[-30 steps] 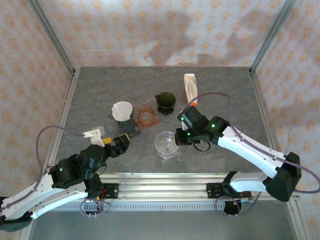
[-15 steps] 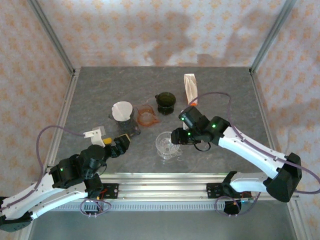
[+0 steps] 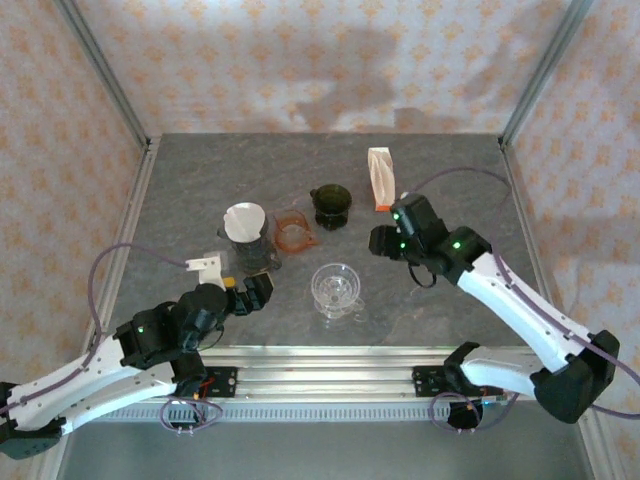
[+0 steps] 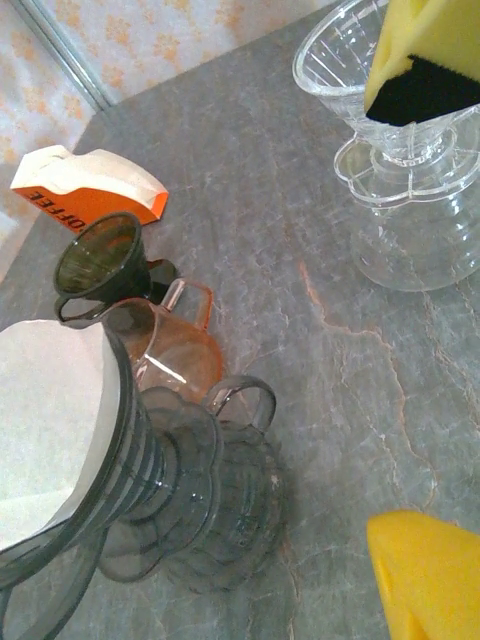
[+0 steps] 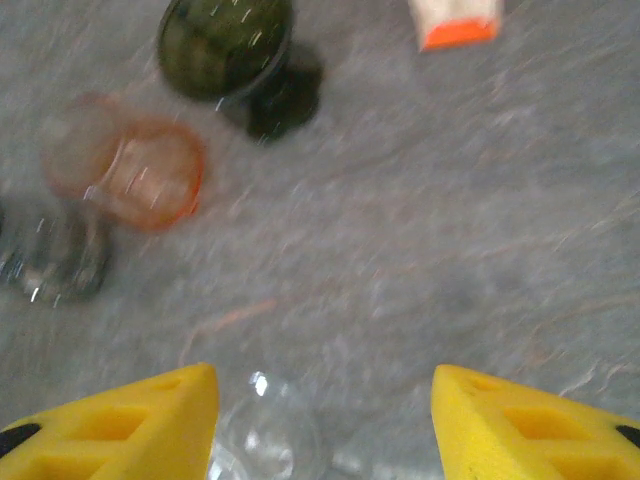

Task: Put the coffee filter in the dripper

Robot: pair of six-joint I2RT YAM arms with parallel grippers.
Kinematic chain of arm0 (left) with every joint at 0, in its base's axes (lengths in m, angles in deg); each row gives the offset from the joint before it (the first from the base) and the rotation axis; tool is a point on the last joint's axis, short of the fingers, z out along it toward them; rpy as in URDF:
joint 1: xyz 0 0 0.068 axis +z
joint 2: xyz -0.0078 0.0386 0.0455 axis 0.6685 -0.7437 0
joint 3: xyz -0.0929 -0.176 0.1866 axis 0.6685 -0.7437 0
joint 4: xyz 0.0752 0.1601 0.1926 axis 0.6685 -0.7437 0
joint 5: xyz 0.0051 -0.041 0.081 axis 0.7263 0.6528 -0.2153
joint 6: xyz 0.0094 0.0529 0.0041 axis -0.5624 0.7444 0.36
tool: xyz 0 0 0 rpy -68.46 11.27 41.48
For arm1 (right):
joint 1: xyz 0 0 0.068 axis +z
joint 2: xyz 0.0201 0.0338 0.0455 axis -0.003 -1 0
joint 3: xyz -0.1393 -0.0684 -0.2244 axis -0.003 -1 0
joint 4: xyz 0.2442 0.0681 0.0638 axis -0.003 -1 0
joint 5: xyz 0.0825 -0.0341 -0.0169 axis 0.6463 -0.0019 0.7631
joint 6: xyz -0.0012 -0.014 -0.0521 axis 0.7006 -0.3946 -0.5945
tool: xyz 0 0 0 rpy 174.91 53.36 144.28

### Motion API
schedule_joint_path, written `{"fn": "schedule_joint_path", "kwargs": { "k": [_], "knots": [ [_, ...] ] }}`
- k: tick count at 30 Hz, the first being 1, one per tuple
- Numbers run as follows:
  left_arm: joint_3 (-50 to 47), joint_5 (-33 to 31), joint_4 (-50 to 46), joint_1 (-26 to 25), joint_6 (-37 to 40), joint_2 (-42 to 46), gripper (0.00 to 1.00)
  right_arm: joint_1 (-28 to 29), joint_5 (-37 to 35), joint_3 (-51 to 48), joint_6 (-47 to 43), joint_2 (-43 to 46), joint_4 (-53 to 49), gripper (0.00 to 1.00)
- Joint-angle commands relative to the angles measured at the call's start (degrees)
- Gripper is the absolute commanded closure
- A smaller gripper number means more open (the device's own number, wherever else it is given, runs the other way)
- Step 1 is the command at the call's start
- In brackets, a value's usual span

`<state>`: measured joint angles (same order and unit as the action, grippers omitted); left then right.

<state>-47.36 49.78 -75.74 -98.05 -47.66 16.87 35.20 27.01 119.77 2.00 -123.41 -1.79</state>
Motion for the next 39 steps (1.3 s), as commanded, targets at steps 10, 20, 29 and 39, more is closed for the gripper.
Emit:
{"fn": "schedule_joint_path", "kwargs": {
  "k": [10, 20, 29, 39],
  "knots": [
    [0.6, 1.4, 1.7, 0.4, 1.0, 0.7, 0.00, -9.5, -9.4, 14.4, -11.8, -20.7, 8.4, 0.63],
    [0.8, 2.2, 2.5, 0.4, 1.9, -1.5, 0.01, -13.9, -6.5, 30.5, -14.2, -38.0, 6.4, 0.68],
    [0.8, 1.3, 3.6, 0.5, 4.2, -2.0, 0.00, -15.1, -5.8, 42.1, -13.3, -49.0, 4.4, 0.68],
    [0.8, 0.1, 3.2, 0.4, 5.1, -2.4, 0.01, -15.8, -6.1, 50.1, -12.3, -56.0, 1.7, 0.69]
  ]
}}
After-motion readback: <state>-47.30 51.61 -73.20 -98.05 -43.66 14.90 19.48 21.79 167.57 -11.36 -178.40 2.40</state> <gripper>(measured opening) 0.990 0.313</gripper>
